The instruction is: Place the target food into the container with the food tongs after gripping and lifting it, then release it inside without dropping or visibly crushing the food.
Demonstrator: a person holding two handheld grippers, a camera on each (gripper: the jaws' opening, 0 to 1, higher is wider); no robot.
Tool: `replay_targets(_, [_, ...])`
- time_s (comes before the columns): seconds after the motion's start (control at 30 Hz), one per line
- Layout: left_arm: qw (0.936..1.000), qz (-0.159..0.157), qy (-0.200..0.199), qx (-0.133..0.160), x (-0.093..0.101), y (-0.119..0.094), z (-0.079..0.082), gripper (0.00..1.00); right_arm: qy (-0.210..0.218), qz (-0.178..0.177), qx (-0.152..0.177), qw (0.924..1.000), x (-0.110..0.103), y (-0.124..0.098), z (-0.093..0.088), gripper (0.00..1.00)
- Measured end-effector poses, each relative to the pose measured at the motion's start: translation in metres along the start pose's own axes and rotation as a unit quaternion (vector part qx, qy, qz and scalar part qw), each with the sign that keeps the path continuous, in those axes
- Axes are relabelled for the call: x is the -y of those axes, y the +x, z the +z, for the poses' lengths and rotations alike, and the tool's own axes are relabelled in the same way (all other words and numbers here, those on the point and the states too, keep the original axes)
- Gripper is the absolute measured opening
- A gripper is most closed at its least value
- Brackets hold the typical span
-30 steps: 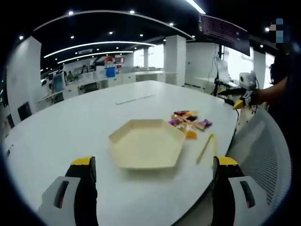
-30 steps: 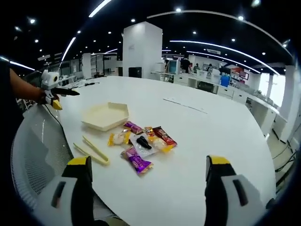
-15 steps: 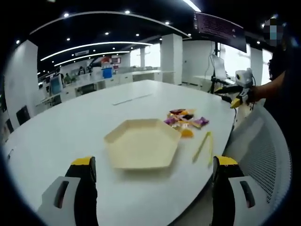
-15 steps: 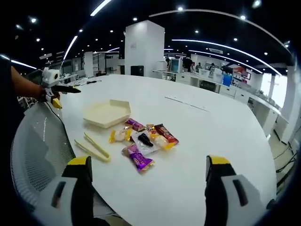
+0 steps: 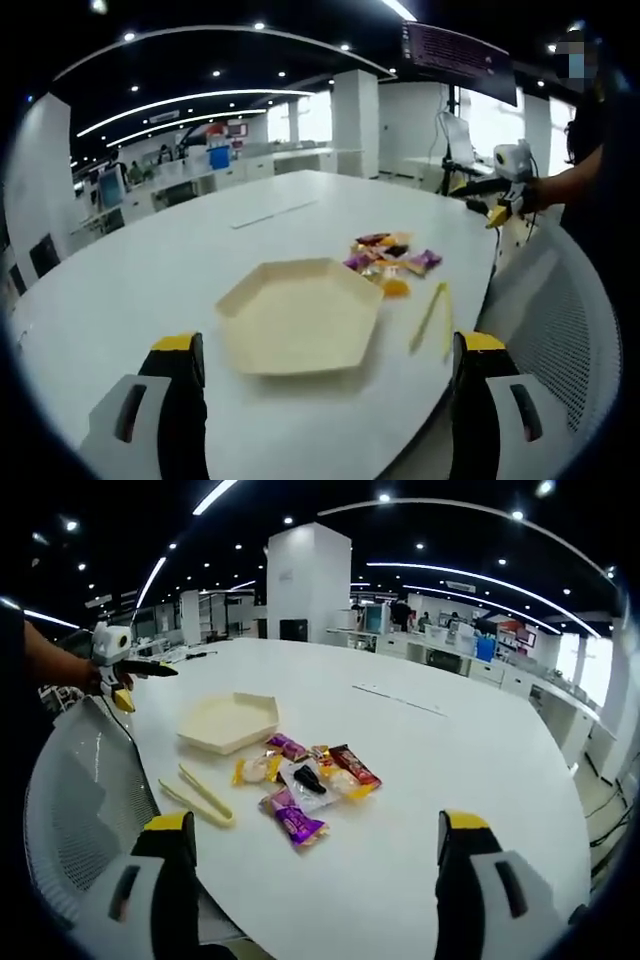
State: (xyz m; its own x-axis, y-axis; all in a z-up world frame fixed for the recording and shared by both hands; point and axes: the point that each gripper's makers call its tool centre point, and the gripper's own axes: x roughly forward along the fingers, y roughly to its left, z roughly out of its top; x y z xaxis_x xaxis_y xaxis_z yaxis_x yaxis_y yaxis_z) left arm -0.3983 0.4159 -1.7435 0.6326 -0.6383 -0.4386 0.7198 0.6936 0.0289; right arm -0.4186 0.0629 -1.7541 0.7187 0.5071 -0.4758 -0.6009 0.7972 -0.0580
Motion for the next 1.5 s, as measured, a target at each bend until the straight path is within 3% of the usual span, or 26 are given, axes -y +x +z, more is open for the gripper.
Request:
replay_targets(0.13, [0.9999,-0.016,-0.003,-0.002,0.006,0.002,0.001,1.00,-0.005,0.001,0.002,1.0000,-0.002,0.000,-0.001,1.00])
replay_targets(0.23, [0.9983,-0.048,0.029,-0.016,0.025,0.009,0.001,1.00,-0.007,0.002,0.000,1.0000,-0.002,0.000,-0.002,1.00])
replay_targets(0.37, [0.9967,-0.068,0.041,-0.020,0.037,0.020,0.003,0.97,-0.002,0.002,0.002,1.0000,-0.004,0.001,-0.001,1.00])
replay_targets(0.63, [0.9863,-0.130,0.091,-0.043,0.074,0.045,0.000,0.86,0.003,0.007,0.008,0.9999,-0.009,0.001,0.003,1.00])
replay_targets(0.8, [0.9790,-0.161,0.109,-0.061,0.097,0.060,-0.009,0.79,0.008,0.008,0.006,0.9999,-0.011,0.001,-0.002,1.00])
replay_targets(0.93, [0.9722,-0.179,0.121,-0.091,0.110,0.070,-0.026,0.69,0.014,0.006,0.008,0.9999,-0.013,-0.001,-0.004,1.00])
replay_targets(1.03, [0.9642,-0.200,0.138,-0.106,0.122,0.073,-0.035,0.64,0.018,0.006,0.007,0.9998,-0.014,-0.001,-0.006,1.00])
replay_targets(1.23, [0.9608,-0.198,0.144,-0.131,0.123,0.084,-0.053,0.48,0.016,0.010,0.007,0.9998,-0.019,-0.001,-0.007,1.00])
replay_targets(1.3, [0.9612,-0.201,0.131,-0.136,0.125,0.088,-0.058,0.48,0.016,0.011,0.006,0.9998,-0.019,-0.001,-0.008,1.00])
replay_targets(1.5, [0.9521,-0.210,0.163,-0.151,0.130,0.092,-0.067,0.40,0.013,0.012,0.004,0.9998,-0.017,-0.002,-0.008,1.00])
